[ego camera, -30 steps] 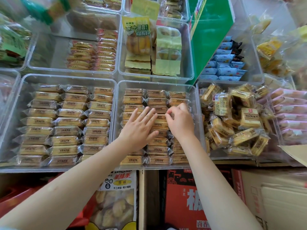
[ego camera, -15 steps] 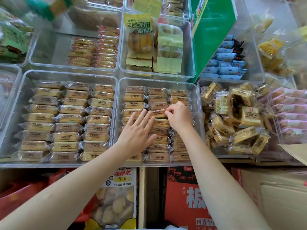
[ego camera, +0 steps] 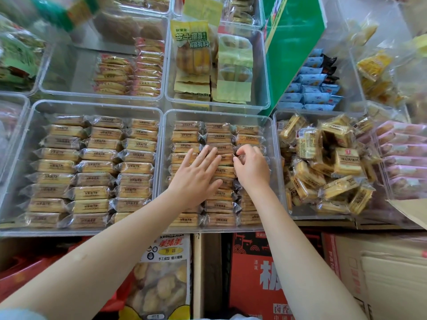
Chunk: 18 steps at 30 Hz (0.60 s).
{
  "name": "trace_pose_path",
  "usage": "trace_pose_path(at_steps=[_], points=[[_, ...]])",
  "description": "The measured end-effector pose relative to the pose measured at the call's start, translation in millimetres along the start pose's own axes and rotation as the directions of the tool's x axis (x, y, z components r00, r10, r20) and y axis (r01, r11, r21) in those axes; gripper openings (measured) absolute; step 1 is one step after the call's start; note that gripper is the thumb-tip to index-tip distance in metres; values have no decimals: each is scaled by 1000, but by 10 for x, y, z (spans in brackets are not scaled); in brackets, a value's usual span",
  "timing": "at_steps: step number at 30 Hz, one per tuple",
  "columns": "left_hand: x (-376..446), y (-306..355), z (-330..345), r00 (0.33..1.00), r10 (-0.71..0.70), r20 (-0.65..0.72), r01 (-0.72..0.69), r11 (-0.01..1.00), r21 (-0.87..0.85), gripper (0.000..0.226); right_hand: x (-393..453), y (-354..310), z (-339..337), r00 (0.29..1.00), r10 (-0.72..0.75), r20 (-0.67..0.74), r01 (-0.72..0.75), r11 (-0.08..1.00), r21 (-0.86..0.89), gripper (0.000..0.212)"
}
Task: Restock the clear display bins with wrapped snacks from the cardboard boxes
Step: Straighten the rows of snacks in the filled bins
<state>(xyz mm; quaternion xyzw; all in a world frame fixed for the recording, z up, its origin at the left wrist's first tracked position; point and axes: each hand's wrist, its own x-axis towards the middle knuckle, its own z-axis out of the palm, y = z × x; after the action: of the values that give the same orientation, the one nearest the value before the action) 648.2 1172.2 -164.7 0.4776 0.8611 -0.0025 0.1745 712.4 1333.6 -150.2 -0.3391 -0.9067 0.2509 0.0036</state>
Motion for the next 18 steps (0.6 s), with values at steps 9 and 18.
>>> trace_pose_path(at_steps=[9,18], points=[[118,-38,-134,1000,15,1,-15,999,36,73,-227,99,-84,979,-34,199,77,975,-210,41],[315,-41,-67,990,142,24,-143,989,24,71,-366,102,11,995,-91,30,94,987,-131,15]])
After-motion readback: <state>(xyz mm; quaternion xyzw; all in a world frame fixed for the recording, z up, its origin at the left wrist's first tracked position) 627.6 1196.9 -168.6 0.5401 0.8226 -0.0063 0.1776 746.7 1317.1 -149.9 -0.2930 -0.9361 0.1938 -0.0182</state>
